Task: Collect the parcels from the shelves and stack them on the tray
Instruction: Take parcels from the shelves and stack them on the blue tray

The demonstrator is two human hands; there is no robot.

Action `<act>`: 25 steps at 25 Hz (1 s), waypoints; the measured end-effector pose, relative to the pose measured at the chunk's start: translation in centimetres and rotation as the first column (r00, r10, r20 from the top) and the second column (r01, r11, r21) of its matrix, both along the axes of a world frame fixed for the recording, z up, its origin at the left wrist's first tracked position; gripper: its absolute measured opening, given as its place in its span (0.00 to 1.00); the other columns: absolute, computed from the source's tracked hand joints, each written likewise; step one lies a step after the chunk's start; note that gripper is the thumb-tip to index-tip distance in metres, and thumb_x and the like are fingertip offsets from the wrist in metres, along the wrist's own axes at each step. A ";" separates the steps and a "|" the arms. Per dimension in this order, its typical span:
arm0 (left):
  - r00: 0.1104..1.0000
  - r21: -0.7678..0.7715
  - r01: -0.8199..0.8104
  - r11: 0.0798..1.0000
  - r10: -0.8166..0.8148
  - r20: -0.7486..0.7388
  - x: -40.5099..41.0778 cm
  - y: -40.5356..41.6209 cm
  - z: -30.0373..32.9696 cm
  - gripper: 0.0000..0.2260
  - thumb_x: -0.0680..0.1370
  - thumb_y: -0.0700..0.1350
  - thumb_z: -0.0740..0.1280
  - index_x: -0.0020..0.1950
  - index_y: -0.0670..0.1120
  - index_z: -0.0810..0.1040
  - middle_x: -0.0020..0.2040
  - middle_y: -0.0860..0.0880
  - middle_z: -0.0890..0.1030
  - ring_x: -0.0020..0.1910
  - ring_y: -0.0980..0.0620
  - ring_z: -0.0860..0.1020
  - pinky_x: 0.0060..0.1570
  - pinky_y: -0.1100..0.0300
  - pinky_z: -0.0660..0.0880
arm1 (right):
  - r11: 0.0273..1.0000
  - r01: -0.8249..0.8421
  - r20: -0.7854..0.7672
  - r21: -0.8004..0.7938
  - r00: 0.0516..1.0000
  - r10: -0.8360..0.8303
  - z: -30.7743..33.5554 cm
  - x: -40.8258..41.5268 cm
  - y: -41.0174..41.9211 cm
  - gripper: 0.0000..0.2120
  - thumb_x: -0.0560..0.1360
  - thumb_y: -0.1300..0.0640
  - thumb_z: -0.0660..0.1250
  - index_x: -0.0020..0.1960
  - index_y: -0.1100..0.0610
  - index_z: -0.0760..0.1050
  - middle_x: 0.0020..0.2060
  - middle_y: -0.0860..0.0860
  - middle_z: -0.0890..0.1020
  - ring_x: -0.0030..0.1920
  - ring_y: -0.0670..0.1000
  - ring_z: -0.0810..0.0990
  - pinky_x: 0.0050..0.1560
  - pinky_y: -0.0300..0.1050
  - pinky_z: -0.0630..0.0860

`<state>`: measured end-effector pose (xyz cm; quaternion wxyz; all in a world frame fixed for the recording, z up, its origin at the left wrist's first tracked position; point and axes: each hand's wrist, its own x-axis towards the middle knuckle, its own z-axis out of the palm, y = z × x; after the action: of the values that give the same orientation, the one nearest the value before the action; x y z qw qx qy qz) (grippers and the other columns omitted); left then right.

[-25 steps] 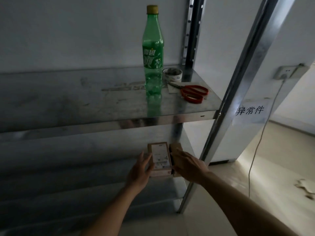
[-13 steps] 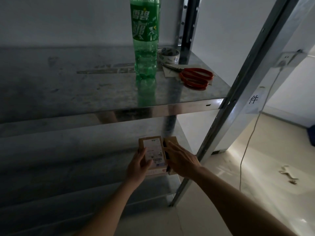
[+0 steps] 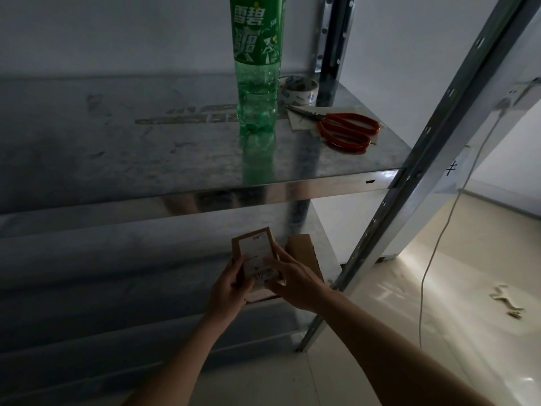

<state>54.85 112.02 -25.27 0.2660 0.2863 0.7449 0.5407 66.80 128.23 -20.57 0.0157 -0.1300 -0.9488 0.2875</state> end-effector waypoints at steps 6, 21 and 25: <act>0.991 0.007 0.004 1.000 -0.004 -0.132 0.9 -2.3 3.3 0.26 0.74 0.66 0.65 0.71 0.72 0.62 0.70 0.61 0.70 0.64 0.59 0.74 0.56 0.57 0.79 | 0.997 -0.055 -0.052 0.045 0.997 0.057 0.9 -0.5 -1.6 0.34 0.80 0.55 0.66 0.80 0.46 0.55 0.81 0.45 0.44 0.70 0.52 0.73 0.67 0.47 0.75; 0.729 0.036 -0.581 0.813 0.540 -0.421 6.3 -31.7 20.0 0.26 0.69 0.61 0.69 0.64 0.77 0.65 0.68 0.70 0.68 0.63 0.54 0.77 0.57 0.51 0.79 | 0.848 -0.530 -0.213 -0.010 0.830 0.516 16.1 -6.7 -26.7 0.37 0.77 0.53 0.72 0.79 0.52 0.57 0.70 0.49 0.71 0.66 0.50 0.76 0.65 0.42 0.75; 0.618 0.037 -0.687 0.726 0.610 -0.496 9.4 -43.4 27.1 0.27 0.70 0.53 0.74 0.69 0.64 0.72 0.71 0.62 0.70 0.61 0.56 0.79 0.56 0.54 0.79 | 0.723 -0.689 -0.237 0.043 0.696 0.677 21.6 -8.0 -38.9 0.34 0.76 0.50 0.71 0.78 0.56 0.63 0.72 0.52 0.71 0.63 0.50 0.78 0.63 0.40 0.76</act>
<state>64.22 68.62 1.85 -0.1174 0.0988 0.8785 0.4524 58.81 89.32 1.05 0.0174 0.2662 -0.9128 0.3093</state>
